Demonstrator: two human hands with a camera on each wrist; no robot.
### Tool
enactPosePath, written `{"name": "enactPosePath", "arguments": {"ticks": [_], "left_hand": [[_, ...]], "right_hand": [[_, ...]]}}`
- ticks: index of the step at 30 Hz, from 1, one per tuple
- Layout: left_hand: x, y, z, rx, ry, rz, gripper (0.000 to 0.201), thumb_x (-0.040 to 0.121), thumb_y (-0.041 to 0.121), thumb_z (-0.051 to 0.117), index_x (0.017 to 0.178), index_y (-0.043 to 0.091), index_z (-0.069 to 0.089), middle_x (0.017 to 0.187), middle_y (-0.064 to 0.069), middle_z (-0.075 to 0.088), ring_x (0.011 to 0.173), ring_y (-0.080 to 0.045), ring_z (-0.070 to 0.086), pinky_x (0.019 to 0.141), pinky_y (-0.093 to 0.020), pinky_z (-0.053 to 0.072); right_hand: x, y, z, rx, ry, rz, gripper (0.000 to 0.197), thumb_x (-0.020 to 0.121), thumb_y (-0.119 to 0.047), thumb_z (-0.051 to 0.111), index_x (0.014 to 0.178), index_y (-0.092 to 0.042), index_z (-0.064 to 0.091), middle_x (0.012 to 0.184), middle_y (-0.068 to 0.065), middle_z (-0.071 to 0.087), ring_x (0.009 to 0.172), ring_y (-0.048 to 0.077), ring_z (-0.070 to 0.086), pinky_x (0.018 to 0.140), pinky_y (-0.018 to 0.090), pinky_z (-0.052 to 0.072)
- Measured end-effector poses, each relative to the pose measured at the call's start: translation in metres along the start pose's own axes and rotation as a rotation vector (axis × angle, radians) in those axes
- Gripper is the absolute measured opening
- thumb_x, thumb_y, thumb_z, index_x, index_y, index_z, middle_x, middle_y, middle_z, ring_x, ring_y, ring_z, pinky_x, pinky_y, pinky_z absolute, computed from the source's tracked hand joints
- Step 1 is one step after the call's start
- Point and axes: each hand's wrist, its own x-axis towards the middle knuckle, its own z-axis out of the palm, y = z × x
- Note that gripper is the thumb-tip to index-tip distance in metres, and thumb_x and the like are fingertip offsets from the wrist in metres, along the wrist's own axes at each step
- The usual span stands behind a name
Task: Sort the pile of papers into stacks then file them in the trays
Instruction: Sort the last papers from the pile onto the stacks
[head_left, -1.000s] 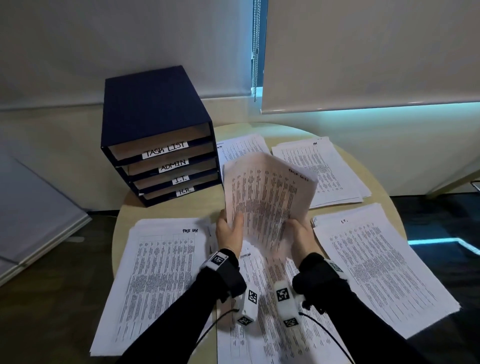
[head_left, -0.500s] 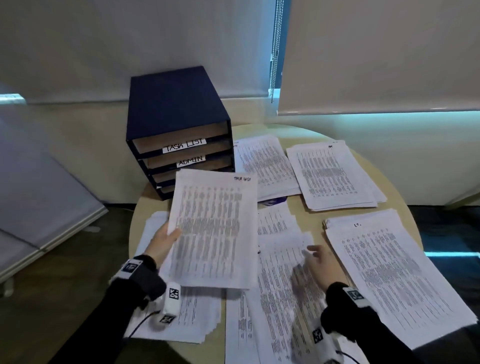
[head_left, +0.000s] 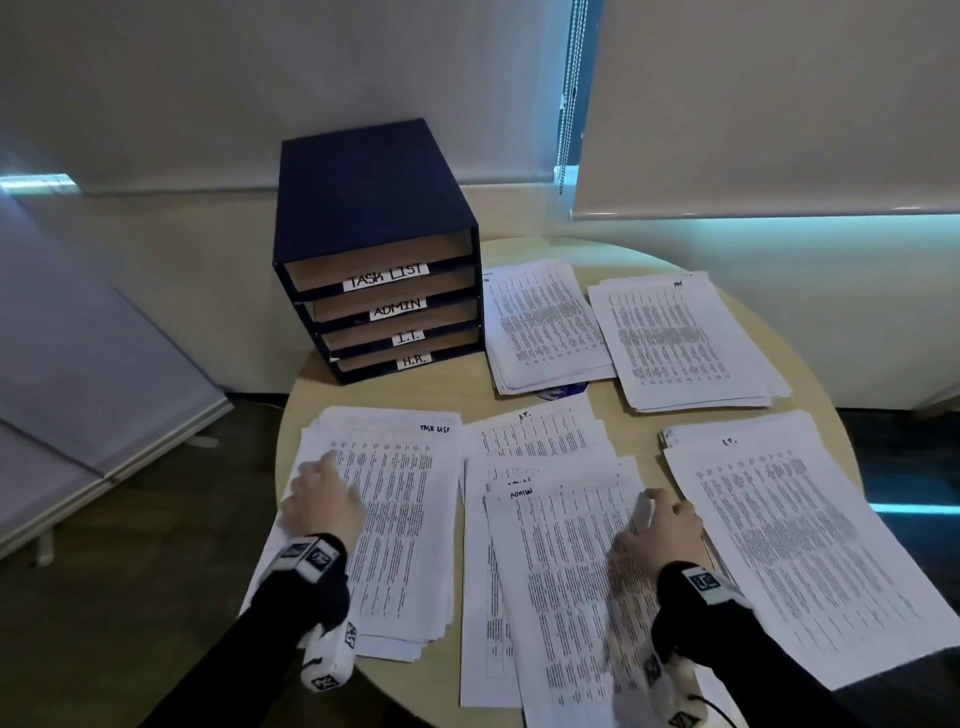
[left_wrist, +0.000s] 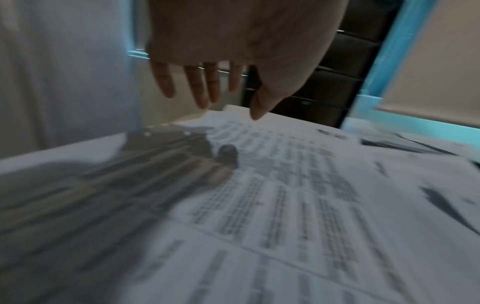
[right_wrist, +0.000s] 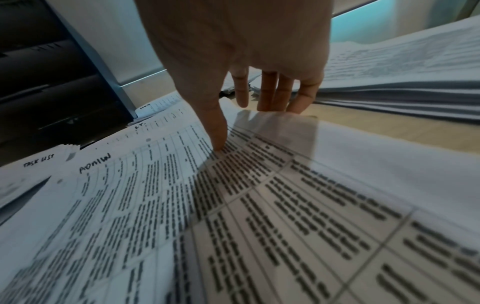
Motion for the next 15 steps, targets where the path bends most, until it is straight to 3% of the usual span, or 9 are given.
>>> {"name": "enactPosePath", "arguments": {"ticks": [2, 4, 7, 11, 15], "left_hand": [[-0.01, 0.032, 0.015, -0.076, -0.009, 0.258, 0.042, 0.094, 0.03, 0.053, 0.134, 0.027, 0.042, 0.136, -0.003, 0.039, 0.118, -0.023, 0.047, 0.099, -0.042, 0.043], [-0.022, 0.062, 0.03, -0.175, -0.108, 0.461, 0.03, 0.095, 0.025, 0.05, 0.125, 0.027, 0.049, 0.126, 0.003, 0.04, 0.111, -0.013, 0.05, 0.096, -0.036, 0.047], [-0.033, 0.1, 0.047, -0.188, -0.23, 0.645, 0.024, 0.098, 0.021, 0.047, 0.121, 0.022, 0.051, 0.121, 0.004, 0.042, 0.111, -0.011, 0.05, 0.097, -0.033, 0.046], [-0.026, 0.122, 0.061, -0.161, -0.349, 0.638, 0.03, 0.097, 0.016, 0.046, 0.126, 0.016, 0.052, 0.123, -0.001, 0.048, 0.115, -0.017, 0.049, 0.102, -0.03, 0.039], [-0.018, 0.124, 0.067, -0.199, -0.415, 0.548, 0.024, 0.093, 0.016, 0.052, 0.116, 0.016, 0.058, 0.103, 0.0, 0.049, 0.093, -0.016, 0.053, 0.087, -0.027, 0.042]], "right_hand": [[0.0, 0.001, 0.001, 0.046, 0.03, -0.01, 0.058, 0.081, -0.025, 0.07, 0.128, -0.015, 0.039, 0.122, 0.018, 0.046, 0.11, 0.033, 0.048, 0.091, 0.038, 0.043], [-0.001, 0.001, -0.001, 0.163, 0.087, -0.045, 0.036, 0.088, -0.02, 0.059, 0.121, -0.011, 0.047, 0.105, 0.018, 0.057, 0.092, 0.033, 0.057, 0.079, 0.038, 0.051], [-0.002, 0.002, -0.007, 0.225, 0.102, -0.083, 0.019, 0.085, -0.01, 0.06, 0.103, -0.009, 0.057, 0.085, 0.013, 0.066, 0.074, 0.028, 0.061, 0.067, 0.036, 0.053], [-0.004, 0.007, -0.018, 0.233, 0.083, -0.105, 0.016, 0.084, -0.01, 0.064, 0.099, -0.01, 0.059, 0.081, 0.01, 0.07, 0.071, 0.025, 0.061, 0.064, 0.029, 0.048], [-0.005, 0.013, -0.024, 0.224, 0.09, -0.126, 0.016, 0.088, -0.015, 0.061, 0.101, -0.013, 0.054, 0.079, 0.009, 0.067, 0.073, 0.028, 0.062, 0.065, 0.031, 0.047]]}}
